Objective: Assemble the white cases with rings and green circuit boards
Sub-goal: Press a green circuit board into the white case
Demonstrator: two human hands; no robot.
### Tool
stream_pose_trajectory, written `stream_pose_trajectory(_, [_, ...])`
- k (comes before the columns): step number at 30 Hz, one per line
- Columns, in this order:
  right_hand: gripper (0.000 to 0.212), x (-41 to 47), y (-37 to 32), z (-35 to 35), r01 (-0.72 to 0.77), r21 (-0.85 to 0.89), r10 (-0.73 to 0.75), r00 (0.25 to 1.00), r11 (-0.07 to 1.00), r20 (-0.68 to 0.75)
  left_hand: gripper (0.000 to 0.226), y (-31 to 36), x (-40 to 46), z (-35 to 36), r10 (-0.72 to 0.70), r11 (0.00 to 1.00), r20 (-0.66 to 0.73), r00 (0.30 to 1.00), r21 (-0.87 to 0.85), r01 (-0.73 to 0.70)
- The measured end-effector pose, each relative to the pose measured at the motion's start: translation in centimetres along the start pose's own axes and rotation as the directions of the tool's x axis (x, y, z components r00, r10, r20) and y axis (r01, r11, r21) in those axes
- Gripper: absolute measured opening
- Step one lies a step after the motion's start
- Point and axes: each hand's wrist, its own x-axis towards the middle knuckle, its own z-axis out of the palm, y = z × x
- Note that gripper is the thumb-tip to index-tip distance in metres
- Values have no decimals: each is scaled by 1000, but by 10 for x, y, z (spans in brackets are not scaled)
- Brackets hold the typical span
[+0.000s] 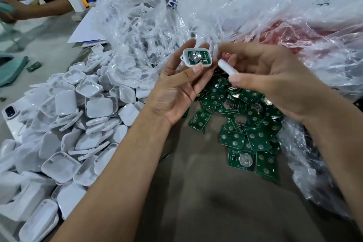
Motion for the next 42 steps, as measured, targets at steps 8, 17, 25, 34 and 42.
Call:
stream_pose_trajectory(8, [38, 3, 8, 16, 7, -682, -70, 995, 731, -64, 46, -2, 0, 1, 8, 1000, 21, 1000, -14, -8])
stream_pose_trajectory(17, [25, 2, -6, 4, 85, 353, 48, 936, 932, -350, 48, -5, -2, 7, 5, 999, 21, 1000, 54, -6])
stream_pose_trajectory(25, [24, 5, -9, 15, 129, 496, 81, 922, 859, -379, 44, -20, -2, 17, 101, 950, -58, 993, 303, -79])
stream_pose_trajectory(34, [13, 5, -7, 20, 53, 307, 76, 915, 950, -395, 47, -34, -5, 26, 324, 719, -83, 942, 669, -188])
stream_pose_trajectory(42, [10, 4, -8, 17, 24, 265, 79, 926, 964, -369, 45, -36, -6, 28, 310, 741, -109, 944, 650, -168])
